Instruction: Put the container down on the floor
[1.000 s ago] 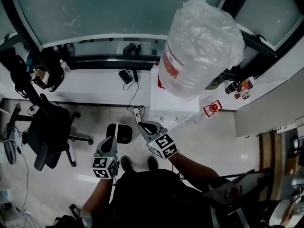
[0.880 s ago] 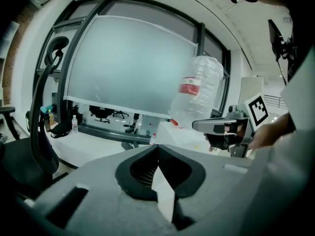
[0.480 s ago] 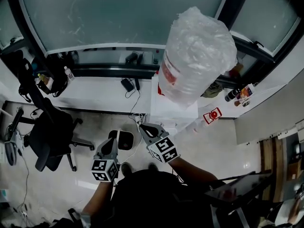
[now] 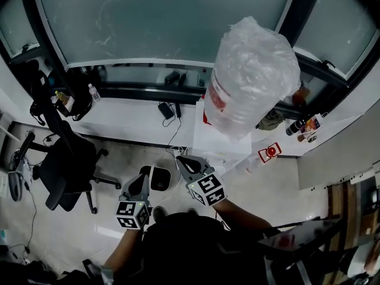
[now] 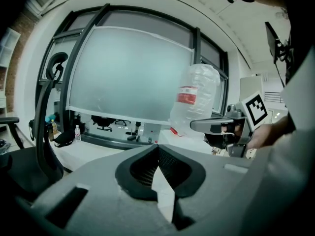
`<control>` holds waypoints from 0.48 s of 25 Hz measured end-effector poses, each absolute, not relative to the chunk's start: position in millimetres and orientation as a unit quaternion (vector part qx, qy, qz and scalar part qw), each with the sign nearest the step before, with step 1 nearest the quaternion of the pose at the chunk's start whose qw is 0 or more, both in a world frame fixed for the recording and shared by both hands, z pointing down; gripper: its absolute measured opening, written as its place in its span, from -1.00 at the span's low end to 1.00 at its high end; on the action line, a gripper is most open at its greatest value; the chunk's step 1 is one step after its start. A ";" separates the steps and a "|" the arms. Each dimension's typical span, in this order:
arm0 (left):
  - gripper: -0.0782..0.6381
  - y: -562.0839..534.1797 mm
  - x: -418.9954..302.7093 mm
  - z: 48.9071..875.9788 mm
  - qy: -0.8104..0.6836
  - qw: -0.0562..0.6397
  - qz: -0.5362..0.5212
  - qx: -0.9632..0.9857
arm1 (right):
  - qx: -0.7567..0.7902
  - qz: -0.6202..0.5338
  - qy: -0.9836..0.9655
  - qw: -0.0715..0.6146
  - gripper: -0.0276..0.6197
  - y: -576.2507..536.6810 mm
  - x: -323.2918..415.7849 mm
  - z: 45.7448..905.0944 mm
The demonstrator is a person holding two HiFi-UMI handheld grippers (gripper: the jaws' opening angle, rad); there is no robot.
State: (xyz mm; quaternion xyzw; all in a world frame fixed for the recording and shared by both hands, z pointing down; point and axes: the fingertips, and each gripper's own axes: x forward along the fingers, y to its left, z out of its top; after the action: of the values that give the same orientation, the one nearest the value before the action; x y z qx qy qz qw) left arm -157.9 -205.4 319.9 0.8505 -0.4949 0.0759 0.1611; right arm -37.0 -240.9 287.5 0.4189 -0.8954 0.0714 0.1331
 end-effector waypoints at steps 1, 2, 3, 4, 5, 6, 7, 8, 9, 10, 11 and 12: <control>-0.75 -205.3 -158.6 319.4 -0.495 0.160 0.076 0.850 | 0.419 0.071 -0.895 0.133 -0.90 -241.2 -37.2 287.3; -0.75 -205.1 -159.4 318.9 -0.496 0.159 0.077 0.850 | 0.419 0.070 -0.896 0.132 -0.90 -241.5 -37.6 287.4; -0.75 -204.9 -160.2 318.5 -0.497 0.159 0.077 0.850 | 0.418 0.070 -0.896 0.132 -0.90 -241.7 -38.4 287.7; -0.75 -204.8 -161.1 318.0 -0.498 0.158 0.077 0.849 | 0.418 0.070 -0.896 0.132 -0.90 -241.8 -39.2 288.0; -0.75 -204.7 -161.9 317.4 -0.499 0.157 0.077 0.849 | 0.417 0.070 -0.896 0.132 -0.90 -241.8 -40.1 288.1; -0.75 -204.6 -162.5 316.4 -0.499 0.157 0.076 0.849 | 0.417 0.069 -0.897 0.131 -0.90 -241.7 -40.9 287.9; -0.75 -204.5 -163.2 315.0 -0.500 0.156 0.075 0.848 | 0.416 0.068 -0.897 0.131 -0.90 -241.5 -41.8 287.5; -0.75 -204.4 -164.4 314.2 -0.502 0.154 0.074 0.848 | 0.416 0.067 -0.898 0.130 -0.90 -241.4 -42.7 287.0; -0.75 -204.1 -166.1 314.4 -0.503 0.151 0.076 0.848 | 0.415 0.066 -0.898 0.130 -0.90 -241.3 -43.5 286.6; -0.75 -203.8 -168.2 315.2 -0.504 0.148 0.078 0.847 | 0.415 0.066 -0.898 0.131 -0.90 -241.3 -44.1 286.1; -0.75 -203.5 -170.0 315.6 -0.505 0.146 0.080 0.847 | 0.415 0.065 -0.898 0.130 -0.90 -241.2 -44.5 285.7; -0.75 -203.4 -171.2 314.7 -0.507 0.147 0.080 0.846 | 0.415 0.065 -0.898 0.130 -0.90 -241.0 -44.7 285.1</control>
State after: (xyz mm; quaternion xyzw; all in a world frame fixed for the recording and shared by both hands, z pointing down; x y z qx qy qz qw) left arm -171.2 -203.4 314.7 0.8458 -0.5067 0.0796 0.1465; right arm -44.7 -241.0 285.1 0.4148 -0.8982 0.0648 0.1302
